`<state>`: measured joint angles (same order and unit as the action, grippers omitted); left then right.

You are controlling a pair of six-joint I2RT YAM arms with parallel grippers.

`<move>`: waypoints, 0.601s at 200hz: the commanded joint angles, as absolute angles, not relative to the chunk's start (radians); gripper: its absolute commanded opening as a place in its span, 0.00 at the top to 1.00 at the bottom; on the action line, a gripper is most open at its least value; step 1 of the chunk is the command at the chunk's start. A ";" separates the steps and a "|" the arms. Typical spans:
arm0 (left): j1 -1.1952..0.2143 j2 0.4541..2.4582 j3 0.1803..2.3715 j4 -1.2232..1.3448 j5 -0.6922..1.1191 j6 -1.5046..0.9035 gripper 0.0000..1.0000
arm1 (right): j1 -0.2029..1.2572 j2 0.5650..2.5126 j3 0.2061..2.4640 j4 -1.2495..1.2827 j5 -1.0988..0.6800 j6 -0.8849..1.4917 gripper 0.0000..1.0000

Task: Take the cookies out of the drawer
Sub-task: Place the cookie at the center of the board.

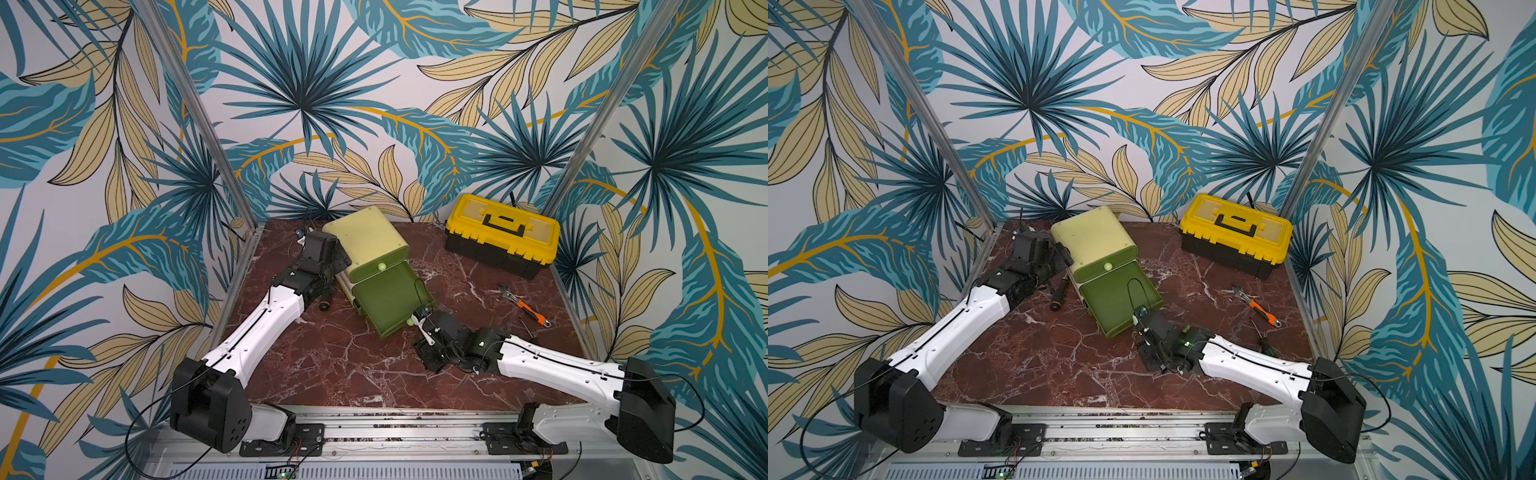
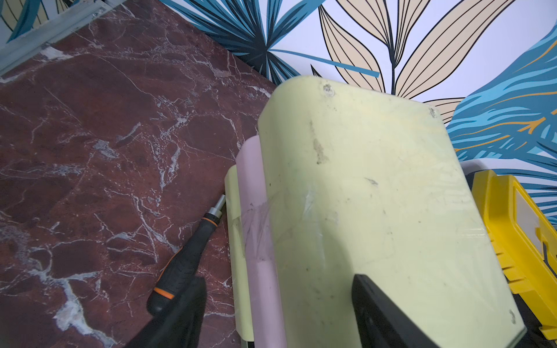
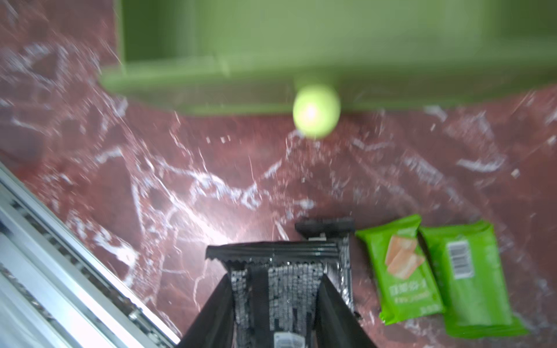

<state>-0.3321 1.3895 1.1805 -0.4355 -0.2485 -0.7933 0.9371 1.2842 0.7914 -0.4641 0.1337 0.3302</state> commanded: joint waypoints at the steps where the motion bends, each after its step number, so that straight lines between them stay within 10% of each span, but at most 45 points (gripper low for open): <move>1: -0.326 1.378 1.146 -0.466 -0.249 -0.787 0.20 | 0.952 1.297 0.734 -0.406 0.128 0.365 0.56; 120: -0.325 1.374 1.140 -0.479 -0.249 -0.789 0.20 | 0.966 1.469 0.719 -0.328 0.108 0.355 0.54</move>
